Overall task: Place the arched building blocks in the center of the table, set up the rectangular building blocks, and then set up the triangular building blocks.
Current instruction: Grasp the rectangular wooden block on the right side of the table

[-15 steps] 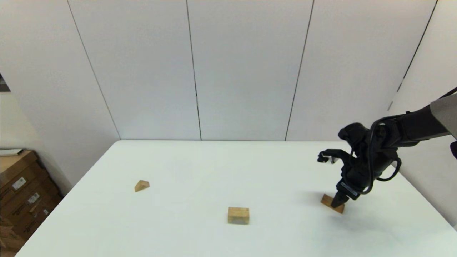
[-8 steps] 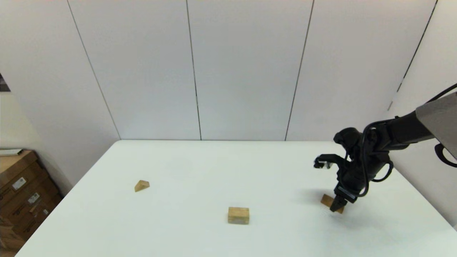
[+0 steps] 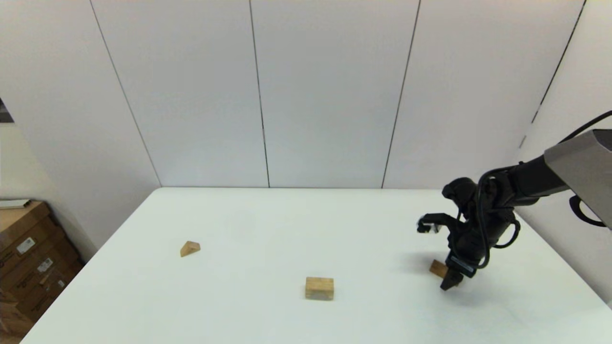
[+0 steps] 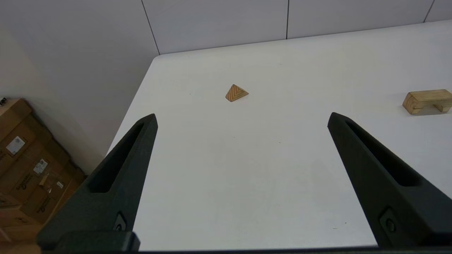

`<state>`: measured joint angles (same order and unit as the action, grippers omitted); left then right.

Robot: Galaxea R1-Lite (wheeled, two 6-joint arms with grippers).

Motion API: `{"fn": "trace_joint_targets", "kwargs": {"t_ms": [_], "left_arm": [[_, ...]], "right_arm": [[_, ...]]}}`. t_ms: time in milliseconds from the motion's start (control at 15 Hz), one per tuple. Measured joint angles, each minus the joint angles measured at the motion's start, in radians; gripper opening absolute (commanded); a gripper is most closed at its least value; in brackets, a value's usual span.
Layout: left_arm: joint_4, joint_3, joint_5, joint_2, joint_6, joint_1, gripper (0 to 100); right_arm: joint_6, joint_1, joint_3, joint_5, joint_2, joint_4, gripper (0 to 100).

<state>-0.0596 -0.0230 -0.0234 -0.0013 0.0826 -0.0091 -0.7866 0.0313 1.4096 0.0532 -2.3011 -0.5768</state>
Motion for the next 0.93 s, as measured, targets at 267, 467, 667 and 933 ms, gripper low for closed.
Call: {"fn": "trace_joint_targets", "kwargs": {"t_ms": [267, 467, 667, 933], "left_arm": [[0.0, 0.0, 0.0, 0.0, 0.0, 0.0, 100], [0.0, 0.0, 0.0, 0.0, 0.0, 0.0, 100], [0.0, 0.0, 0.0, 0.0, 0.0, 0.0, 100], [0.0, 0.0, 0.0, 0.0, 0.0, 0.0, 100]], "right_arm": [[0.0, 0.013, 0.006, 0.0, -0.01, 0.0, 100], [0.001, 0.02, 0.011, 0.0, -0.012, 0.001, 0], [0.001, 0.022, 0.017, 0.0, -0.015, 0.005, 0], [0.001, 0.022, 0.019, -0.002, -0.016, 0.008, 0]]}}
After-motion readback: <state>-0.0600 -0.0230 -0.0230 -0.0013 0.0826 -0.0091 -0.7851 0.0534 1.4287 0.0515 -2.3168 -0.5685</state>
